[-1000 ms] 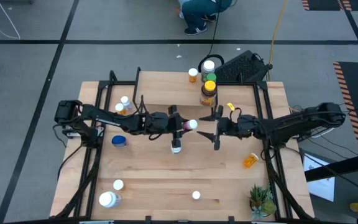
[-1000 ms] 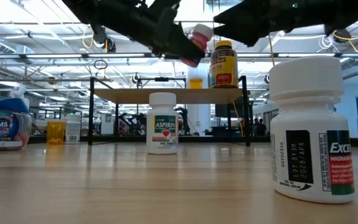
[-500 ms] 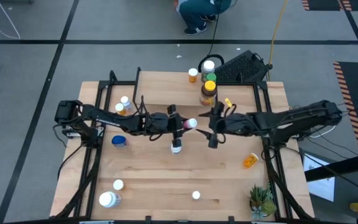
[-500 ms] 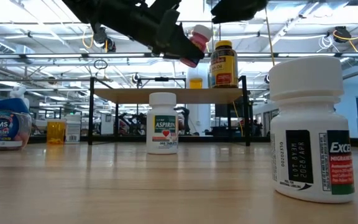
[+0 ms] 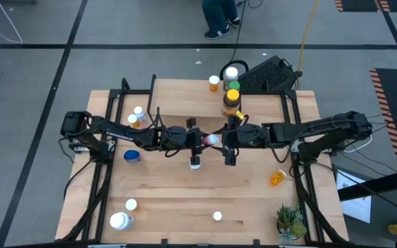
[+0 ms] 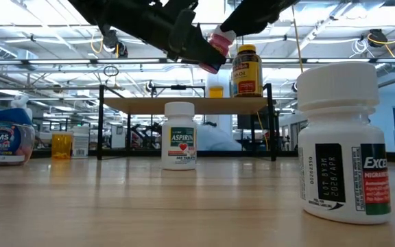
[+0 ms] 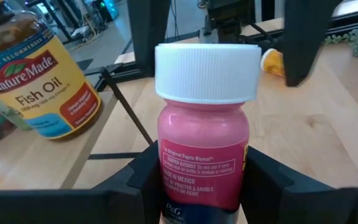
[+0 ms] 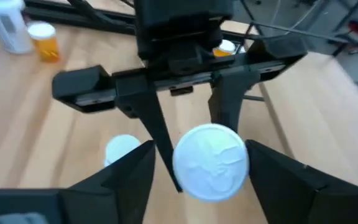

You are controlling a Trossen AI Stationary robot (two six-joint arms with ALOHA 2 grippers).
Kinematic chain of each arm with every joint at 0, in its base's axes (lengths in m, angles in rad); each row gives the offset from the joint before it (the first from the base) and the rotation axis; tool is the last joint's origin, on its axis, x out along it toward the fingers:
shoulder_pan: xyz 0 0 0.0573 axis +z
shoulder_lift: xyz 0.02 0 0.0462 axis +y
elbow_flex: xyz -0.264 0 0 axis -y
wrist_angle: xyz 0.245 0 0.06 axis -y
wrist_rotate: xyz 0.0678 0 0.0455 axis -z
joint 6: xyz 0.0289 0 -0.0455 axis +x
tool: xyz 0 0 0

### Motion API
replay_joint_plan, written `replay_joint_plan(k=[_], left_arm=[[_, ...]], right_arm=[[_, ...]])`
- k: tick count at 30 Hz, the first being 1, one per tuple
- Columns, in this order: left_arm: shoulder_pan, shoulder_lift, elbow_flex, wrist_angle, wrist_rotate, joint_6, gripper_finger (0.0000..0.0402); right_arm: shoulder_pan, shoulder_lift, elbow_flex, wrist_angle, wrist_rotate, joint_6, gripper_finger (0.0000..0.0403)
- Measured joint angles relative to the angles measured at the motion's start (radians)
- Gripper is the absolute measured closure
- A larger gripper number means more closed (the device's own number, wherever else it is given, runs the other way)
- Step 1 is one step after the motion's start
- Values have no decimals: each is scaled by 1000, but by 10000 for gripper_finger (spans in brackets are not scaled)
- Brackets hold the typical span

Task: Pick and place medicine bottles onto shelf by color
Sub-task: Put the pink pill bottle on the shelf

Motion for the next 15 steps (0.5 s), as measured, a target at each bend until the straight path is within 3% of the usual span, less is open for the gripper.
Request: replay_joint_plan(k=[6,12,15], left_arm=[[-1,0,0,-1,4,-3,244],[0,0,0,1,1,-24,197],[2,0,0,7,-8,-28,166]], right_arm=[[-40,0,0,-2,-105,56,241],[-50,0,1,-2,-110,82,244],[-53,2,44,-86,-110,91,244]])
